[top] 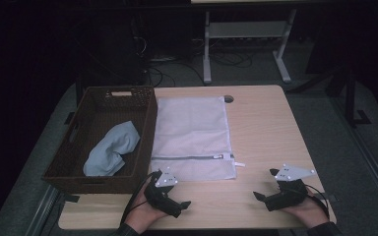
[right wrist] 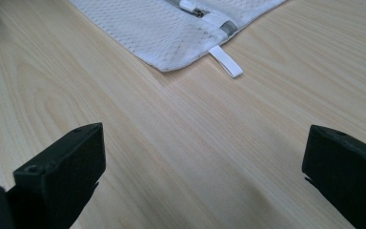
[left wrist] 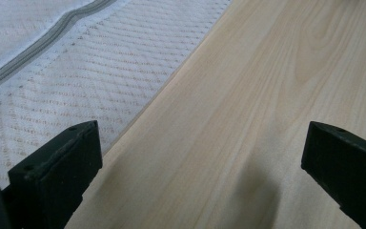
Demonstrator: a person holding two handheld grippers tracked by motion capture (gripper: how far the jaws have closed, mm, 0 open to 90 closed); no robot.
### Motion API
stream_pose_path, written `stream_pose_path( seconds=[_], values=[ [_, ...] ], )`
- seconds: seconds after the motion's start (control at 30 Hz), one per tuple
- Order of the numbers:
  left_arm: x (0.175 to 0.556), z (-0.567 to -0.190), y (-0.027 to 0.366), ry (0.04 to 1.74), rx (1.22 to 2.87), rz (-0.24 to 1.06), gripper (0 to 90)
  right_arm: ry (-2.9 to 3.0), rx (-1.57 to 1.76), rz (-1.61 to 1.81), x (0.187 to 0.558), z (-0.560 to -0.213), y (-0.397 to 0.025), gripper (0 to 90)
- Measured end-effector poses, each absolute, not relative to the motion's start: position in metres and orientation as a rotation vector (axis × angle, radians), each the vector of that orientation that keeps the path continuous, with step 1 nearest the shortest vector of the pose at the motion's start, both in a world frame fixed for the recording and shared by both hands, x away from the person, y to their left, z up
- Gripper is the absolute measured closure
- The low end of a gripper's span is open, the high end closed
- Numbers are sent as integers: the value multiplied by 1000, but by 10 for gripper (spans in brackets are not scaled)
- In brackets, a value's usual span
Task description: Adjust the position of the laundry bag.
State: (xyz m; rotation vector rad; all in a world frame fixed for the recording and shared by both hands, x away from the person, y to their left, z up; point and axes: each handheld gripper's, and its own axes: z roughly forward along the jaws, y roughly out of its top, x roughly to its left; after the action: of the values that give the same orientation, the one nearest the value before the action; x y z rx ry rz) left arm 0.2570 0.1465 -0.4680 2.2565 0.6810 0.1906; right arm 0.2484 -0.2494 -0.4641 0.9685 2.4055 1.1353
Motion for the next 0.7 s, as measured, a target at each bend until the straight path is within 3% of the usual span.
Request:
stream_pose_path(
  seconds=[0.7],
  values=[
    [266, -465, 141, 733, 2222, 155, 0, 2422, 947, 1193, 248, -463, -247, 2]
  ],
)
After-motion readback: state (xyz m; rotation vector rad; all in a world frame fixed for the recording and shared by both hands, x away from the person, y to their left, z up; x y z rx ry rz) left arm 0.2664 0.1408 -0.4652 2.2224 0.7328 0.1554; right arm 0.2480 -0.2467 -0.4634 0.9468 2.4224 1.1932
